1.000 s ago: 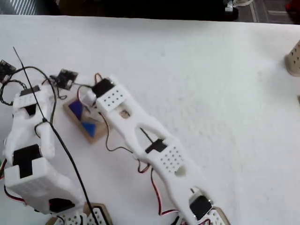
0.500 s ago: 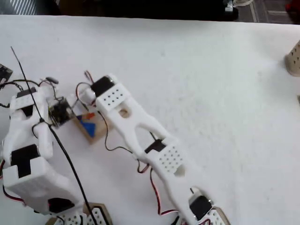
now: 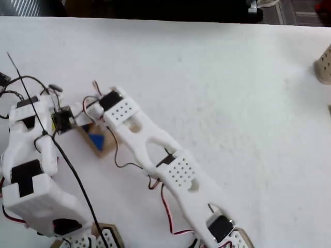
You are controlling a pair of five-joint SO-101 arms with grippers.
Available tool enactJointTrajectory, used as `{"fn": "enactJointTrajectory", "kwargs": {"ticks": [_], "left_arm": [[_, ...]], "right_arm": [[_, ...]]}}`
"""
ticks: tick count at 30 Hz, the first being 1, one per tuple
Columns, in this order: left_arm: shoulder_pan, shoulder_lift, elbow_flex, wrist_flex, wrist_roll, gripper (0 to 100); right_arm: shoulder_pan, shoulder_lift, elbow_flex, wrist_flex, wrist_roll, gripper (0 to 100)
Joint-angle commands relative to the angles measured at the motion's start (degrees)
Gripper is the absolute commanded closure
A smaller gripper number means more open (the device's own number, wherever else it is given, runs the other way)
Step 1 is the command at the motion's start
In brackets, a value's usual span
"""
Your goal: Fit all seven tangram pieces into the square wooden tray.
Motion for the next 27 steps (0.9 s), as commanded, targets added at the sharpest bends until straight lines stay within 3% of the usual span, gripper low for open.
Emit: {"fn": "enactJointTrajectory", "kwargs": {"ticks": [1, 5, 13, 18, 23, 27], "left_arm": [[-0.13, -0.84, -3.08, 0.53, 0.18, 75], [-0.04, -0.75, -3.08, 0.53, 0.18, 75], [0.04, -0.75, -3.08, 0.26, 0.18, 75], [0.13, -0.75, -3.08, 0.35, 0.09, 75], [2.42, -1.1, -2.9, 0.44, -2.73, 75], [4.44, -1.19, -2.73, 0.53, -6.42, 76]], "right_arm": [[-0.75, -7.96, -8.26, 7.78, -3.34, 85.7], [-0.22, -8.75, -13.54, 16.4, -4.31, 72.5], [0.75, -12.53, -26.37, 29.93, -5.01, 84.4], [6.37, -21.32, -29.1, 29.85, -18.37, 98.5], [15.69, -30.46, -20.92, 29.93, -35.08, 98.1], [19.56, -41.01, -4.57, 29.85, -41.41, 98.2]]}}
